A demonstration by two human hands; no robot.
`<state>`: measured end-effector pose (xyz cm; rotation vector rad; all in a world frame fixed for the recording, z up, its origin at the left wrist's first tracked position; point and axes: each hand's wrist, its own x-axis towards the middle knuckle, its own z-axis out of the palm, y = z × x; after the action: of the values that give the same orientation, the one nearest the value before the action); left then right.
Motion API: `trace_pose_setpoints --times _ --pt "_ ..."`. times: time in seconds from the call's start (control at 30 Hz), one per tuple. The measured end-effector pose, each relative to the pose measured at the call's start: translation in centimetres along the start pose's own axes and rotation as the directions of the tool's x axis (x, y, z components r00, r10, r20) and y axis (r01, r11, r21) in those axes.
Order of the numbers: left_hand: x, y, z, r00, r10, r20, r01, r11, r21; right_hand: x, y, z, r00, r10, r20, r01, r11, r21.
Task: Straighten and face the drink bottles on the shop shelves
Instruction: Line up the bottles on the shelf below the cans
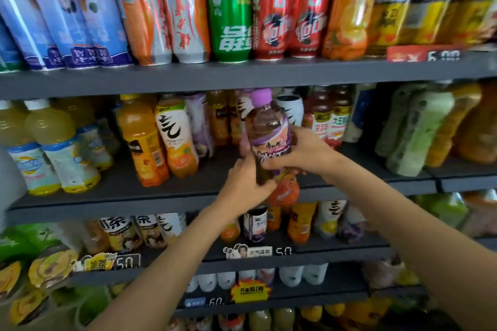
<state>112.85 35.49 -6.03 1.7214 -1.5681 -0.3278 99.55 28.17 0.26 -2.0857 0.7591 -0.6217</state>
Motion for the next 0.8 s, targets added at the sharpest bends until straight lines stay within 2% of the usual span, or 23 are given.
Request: trace_pose_setpoints --times 0.07,0.17,0.27,0.33,0.4,0.5,0.6,0.63,0.7,0.8 --pt "0.2 3.1 3.6 0.995 0.057 0.083 -0.05 0.995 -0.087 -2.9 1.1 -3.8 0.999 -0.047 -0.018 0.045 0.996 -0.08" --pt "0.2 9.8 10.1 0.994 0.11 -0.001 -0.106 0.958 -0.266 -7.7 3.7 -10.6 0.996 -0.065 -0.065 0.056 0.99 -0.13" --pt "0.6 16.7 16.4 0.976 0.214 -0.03 -0.21 0.913 -0.349 -12.7 7.2 -18.0 0.998 -0.032 -0.053 0.031 0.999 -0.02" --pt "1.6 20.7 20.3 0.971 0.239 -0.011 -0.226 0.9 -0.373 -16.2 9.9 -22.9 0.996 0.007 -0.085 0.001 0.996 0.09" --pt "3.1 24.3 24.2 0.97 0.241 0.041 -0.212 0.914 -0.347 -19.1 12.5 -27.1 0.983 0.088 -0.16 -0.064 0.986 0.151" --pt "5.2 29.4 30.0 0.968 0.225 0.108 -0.197 0.955 -0.223 -21.8 16.9 -32.5 0.918 0.204 -0.34 -0.146 0.971 0.188" --pt "7.3 34.1 35.7 0.95 0.233 0.205 -0.249 0.967 0.056 -24.0 20.9 -37.0 0.815 0.279 -0.507 -0.22 0.96 0.174" --pt "8.2 35.3 37.4 0.93 0.259 0.26 -0.29 0.953 0.088 -24.8 22.4 -38.4 0.769 0.293 -0.568 -0.236 0.956 0.175" --pt "10.4 37.4 40.2 0.864 0.319 0.39 -0.365 0.93 0.049 -26.1 25.3 -41.5 0.694 0.325 -0.642 -0.289 0.943 0.165" --pt "15.3 39.5 43.6 0.739 0.436 0.514 -0.557 0.824 0.104 -27.0 29.8 -47.3 0.642 0.342 -0.687 -0.464 0.886 0.007"
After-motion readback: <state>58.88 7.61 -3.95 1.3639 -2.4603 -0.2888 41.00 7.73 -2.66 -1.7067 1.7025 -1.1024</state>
